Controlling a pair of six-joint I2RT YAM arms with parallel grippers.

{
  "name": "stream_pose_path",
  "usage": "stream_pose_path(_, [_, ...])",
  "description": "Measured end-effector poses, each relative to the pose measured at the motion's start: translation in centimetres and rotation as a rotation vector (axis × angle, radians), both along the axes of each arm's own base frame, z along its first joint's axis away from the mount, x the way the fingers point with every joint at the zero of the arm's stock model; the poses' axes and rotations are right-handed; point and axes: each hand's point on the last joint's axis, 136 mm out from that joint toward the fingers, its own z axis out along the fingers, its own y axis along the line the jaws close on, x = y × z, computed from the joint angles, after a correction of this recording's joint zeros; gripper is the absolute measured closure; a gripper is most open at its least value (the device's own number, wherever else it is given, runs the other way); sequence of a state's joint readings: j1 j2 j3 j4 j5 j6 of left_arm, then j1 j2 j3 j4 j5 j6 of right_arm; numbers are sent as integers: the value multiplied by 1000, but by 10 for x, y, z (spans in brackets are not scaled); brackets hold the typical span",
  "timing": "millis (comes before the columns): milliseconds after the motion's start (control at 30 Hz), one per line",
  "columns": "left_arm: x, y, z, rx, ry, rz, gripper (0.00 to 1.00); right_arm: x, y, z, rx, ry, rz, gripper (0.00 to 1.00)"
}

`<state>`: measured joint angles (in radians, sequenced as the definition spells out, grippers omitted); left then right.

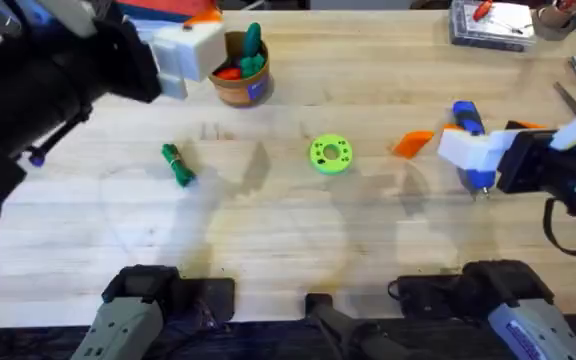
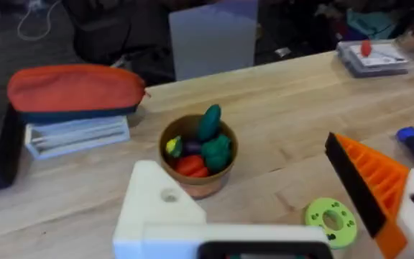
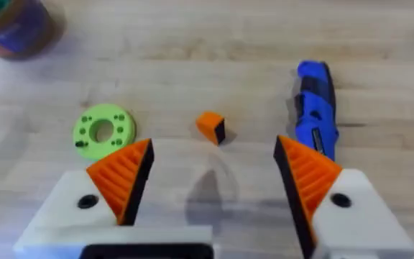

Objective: Pick up the gripper from the table and insert it into the empty holder that is missing its gripper. Then pick up a screw, insert it into the mounting hole, and use the screwdriver to tighten it. Finally, clean up the table by picking up the vegetable and placing it into the bucket.

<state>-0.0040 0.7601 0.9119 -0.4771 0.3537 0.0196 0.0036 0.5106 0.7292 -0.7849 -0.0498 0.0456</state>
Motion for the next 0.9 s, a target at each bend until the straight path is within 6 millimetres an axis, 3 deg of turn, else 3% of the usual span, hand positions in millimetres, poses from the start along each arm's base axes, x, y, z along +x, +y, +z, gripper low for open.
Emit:
stream_pose_path(67, [-1,-8,7,-15,-28,-47,15,-6,0,-7,0,37,0,7])
stream_pose_path(267, [-9,-18,-1,-35,15,-109,15,-28,0,-30,-1,168,0,7])
stream_pose_path(500, [-6,-13,-2,-23,17,-76,16,-62,0,-57,-1,344,0,7])
stream_pose_path(700, [-4,-10,13,-13,-175,-63,15,-62,0,-57,-1,346,0,7])
stream_pose_path(767, [-11,-10,10,-10,-260,-64,16,-62,0,-57,-1,345,0,7])
stream_pose_path(800, [-27,-12,1,-8,-366,-70,15,-62,0,-57,-1,346,0,7])
stream_pose_path(900, [-42,-14,-9,-9,-447,-82,15,-62,0,-57,-1,345,0,9])
